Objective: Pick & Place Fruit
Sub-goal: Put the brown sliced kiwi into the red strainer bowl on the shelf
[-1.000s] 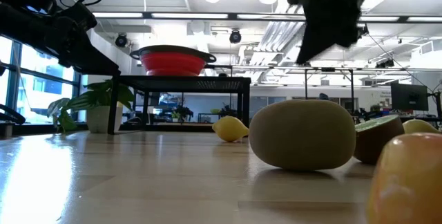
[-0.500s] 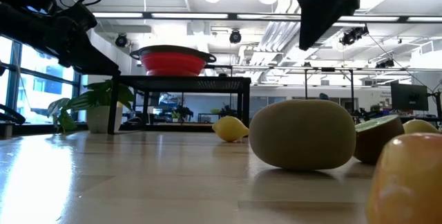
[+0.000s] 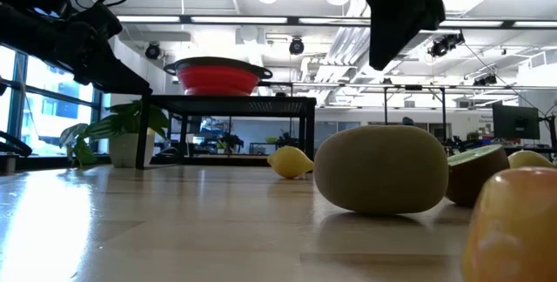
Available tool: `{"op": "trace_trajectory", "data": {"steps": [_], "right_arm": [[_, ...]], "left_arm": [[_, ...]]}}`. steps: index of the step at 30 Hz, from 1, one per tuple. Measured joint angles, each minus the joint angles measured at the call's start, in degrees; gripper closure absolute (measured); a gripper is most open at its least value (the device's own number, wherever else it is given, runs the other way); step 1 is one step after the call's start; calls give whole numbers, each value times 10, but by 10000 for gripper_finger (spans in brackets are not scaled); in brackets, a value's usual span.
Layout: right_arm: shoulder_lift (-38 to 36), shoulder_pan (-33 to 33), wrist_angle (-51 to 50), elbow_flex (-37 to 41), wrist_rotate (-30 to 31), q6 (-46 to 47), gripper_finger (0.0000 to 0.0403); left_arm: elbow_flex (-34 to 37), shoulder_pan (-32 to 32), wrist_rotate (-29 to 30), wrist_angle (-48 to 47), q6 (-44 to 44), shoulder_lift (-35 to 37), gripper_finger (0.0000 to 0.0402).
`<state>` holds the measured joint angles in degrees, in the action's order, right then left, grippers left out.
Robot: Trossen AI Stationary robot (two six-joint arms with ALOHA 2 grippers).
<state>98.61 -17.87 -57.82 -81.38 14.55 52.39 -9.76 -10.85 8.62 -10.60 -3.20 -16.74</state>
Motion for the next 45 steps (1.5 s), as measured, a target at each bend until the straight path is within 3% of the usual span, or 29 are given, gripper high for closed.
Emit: {"op": "trace_trajectory", "data": {"steps": [3,11,15,19,23,31,38,45], "right_arm": [[2,3,-4,0,0,-1,316],[3,2,4,8,0,-16,134],[3,5,2,8,-1,38,87],[3,15,2,8,-19,142,84],[3,15,2,8,-23,168,94],[14,14,4,8,11,170,100],[73,12,2,9,-1,162,101],[78,13,7,9,-10,169,105]], "left_arm": [[0,0,0,0,0,0,174],[0,0,1,0,1,0,174],[0,0,1,0,1,0,174],[0,0,1,0,1,0,174],[0,0,1,0,1,0,174],[0,0,0,-3,1,0,174],[0,0,0,-3,1,0,174],[0,0,-1,-4,1,0,174]]}}
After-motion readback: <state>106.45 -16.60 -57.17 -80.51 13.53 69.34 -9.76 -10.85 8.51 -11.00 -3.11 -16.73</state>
